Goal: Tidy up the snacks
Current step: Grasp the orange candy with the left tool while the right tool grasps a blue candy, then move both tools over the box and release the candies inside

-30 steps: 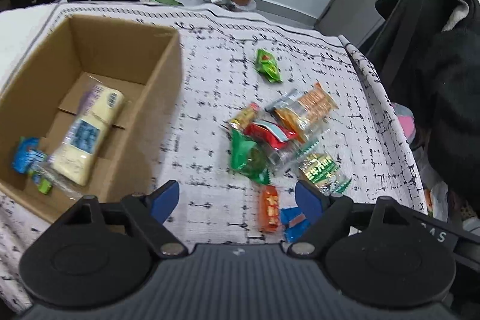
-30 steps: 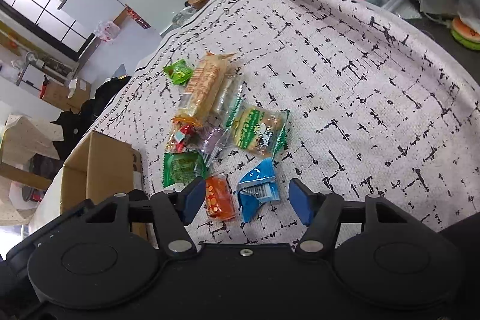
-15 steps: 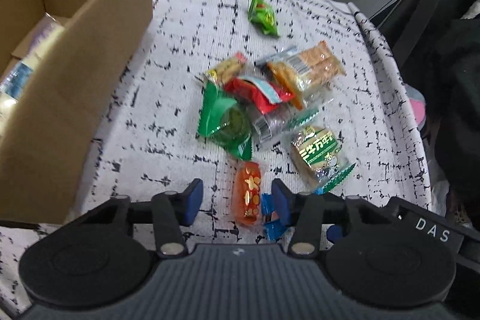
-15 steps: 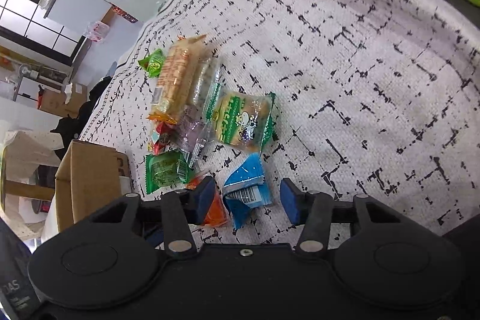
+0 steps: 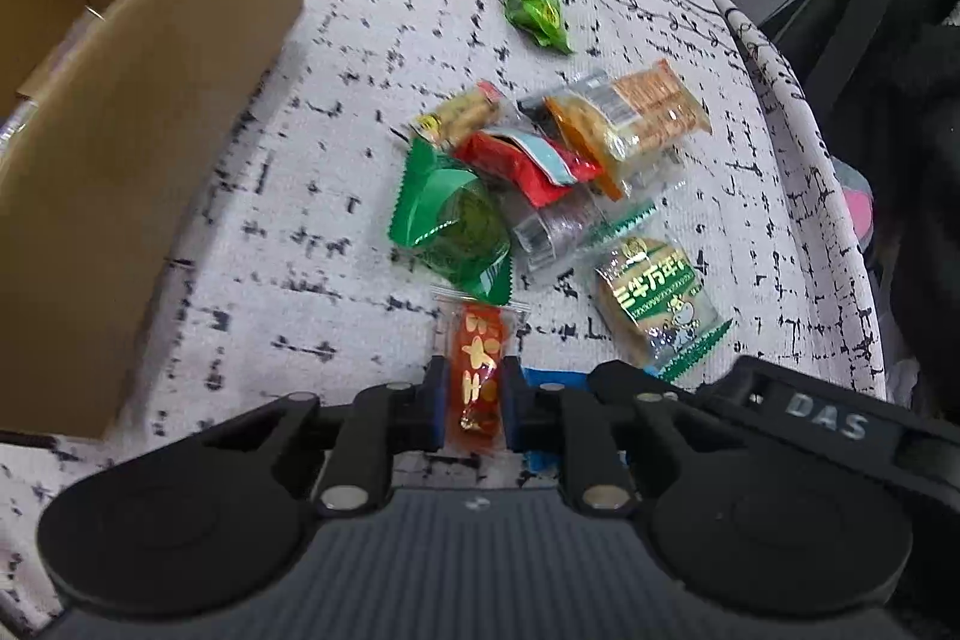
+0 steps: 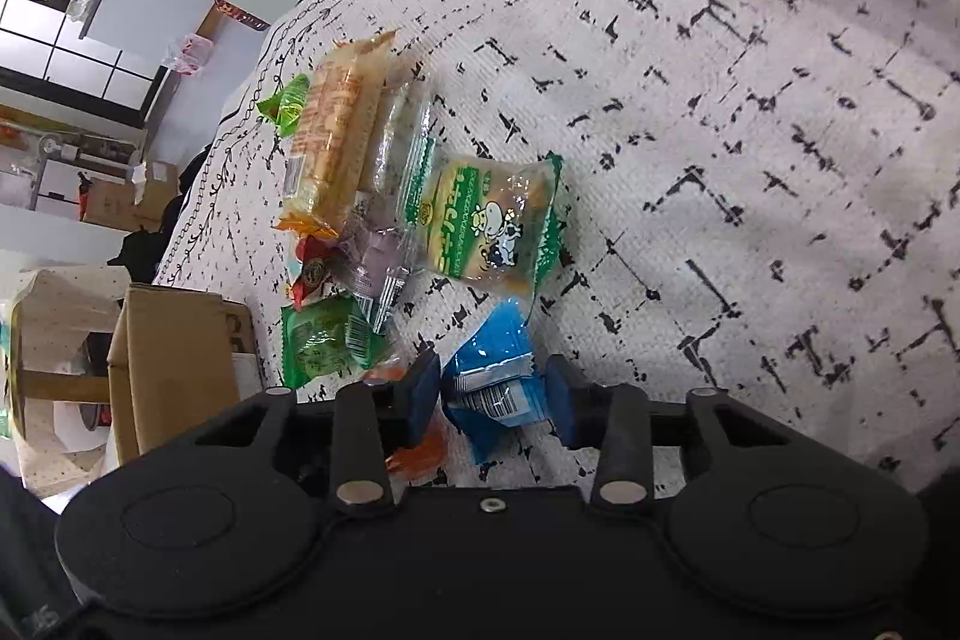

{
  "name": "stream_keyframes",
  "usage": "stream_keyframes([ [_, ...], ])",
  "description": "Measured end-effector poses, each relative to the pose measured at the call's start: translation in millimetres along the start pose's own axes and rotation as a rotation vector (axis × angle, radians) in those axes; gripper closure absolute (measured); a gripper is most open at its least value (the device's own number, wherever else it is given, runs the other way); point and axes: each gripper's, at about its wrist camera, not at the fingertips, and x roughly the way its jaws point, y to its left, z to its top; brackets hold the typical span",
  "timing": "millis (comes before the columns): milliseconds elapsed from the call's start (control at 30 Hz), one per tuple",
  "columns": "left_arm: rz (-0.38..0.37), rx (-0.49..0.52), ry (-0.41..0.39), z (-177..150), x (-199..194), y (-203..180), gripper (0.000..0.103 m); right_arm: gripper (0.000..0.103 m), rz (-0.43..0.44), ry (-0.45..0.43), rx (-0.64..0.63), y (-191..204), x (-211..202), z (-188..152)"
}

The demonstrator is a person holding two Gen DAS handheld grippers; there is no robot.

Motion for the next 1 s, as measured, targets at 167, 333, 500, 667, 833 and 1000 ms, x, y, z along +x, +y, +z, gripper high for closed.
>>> stream_keyframes([
  [167, -0.012, 0.004, -0.02, 1.0, -15.5, 3.5, 0.087, 0.074, -0.011, -0.019, -0.047, 8.7, -2.5, -5.6],
  [333, -0.029, 0.009, -0.06, 4.0, -37.5, 7.4, 0.087, 0.078, 0.012, -0.058, -0.062, 15.1, -18.7, -12.1],
  [500, -0.05, 0.009, -0.106, 8.3, -64.3, 15.4, 0.087, 0.078, 0.026, -0.093, -0.066, 29.1, -37.1, -16.8],
  [667, -0.068, 0.002, -0.158, 14.2, -89.3, 24.1, 0.087, 0.078, 0.049, -0.129, -0.107, 51.4, -54.2, -20.2],
  [833, -0.07, -0.009, -0.202, 18.2, -111.1, 37.8, 0.087, 0.078, 0.071, -0.172, -0.166, 79.7, -66.2, -27.7],
  [1000, -0.059, -0.039, -0.234, 23.3, -127.4, 59.3, 0.087, 0.079, 0.104, -0.187, -0.204, 104.4, -71.8, -36.1],
])
